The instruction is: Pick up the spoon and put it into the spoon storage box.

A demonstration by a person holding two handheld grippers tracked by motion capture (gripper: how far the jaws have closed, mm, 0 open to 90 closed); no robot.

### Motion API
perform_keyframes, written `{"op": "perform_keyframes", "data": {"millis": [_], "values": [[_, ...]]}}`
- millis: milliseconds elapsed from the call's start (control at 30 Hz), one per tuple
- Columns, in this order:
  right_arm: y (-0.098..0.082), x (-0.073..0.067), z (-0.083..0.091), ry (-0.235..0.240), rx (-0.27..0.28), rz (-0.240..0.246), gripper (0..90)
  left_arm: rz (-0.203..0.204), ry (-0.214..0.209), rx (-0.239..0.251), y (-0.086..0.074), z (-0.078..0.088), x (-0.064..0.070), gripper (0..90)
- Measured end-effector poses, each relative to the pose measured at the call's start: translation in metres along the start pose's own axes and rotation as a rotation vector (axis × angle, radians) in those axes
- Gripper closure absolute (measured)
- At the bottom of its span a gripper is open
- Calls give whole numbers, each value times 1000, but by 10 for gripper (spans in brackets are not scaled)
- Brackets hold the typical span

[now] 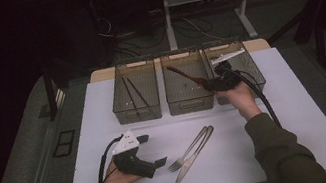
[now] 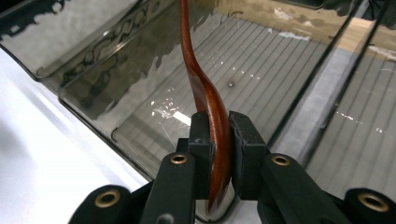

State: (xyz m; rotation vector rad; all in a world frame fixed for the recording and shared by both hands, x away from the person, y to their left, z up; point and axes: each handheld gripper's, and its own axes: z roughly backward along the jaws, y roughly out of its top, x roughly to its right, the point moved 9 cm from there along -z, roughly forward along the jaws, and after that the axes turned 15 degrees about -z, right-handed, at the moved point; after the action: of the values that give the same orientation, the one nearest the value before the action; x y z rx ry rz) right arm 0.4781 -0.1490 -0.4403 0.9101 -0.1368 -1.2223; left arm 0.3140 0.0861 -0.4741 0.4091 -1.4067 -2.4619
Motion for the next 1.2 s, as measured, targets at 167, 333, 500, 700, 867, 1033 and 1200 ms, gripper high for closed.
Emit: {"op": "perform_keyframes", "data": {"millis": [167,333,500,700,867,1033,1200], "values": [[-4,-2,-11,-26,-29,28,790,-1,-2,2,0,0,0,0],[-7,-2,-14,-35,-40,36,787,-2,-4,1,0,0,1,0],[-6,-4,-14,-25,-35,36,722,-2,-4,0,0,0,1,0],[-4,-7,-10,-12,-15,40,663,-2,-5,-1,0,0,1,0],[-2,-11,-1,12,6,41,595,-2,-3,1,0,0,0,0],[-4,-13,15,42,20,66,513,-2,-4,-2,0,0,1,0],[-11,-12,31,69,20,78,457,-3,-4,-3,0,0,1,0]]}}
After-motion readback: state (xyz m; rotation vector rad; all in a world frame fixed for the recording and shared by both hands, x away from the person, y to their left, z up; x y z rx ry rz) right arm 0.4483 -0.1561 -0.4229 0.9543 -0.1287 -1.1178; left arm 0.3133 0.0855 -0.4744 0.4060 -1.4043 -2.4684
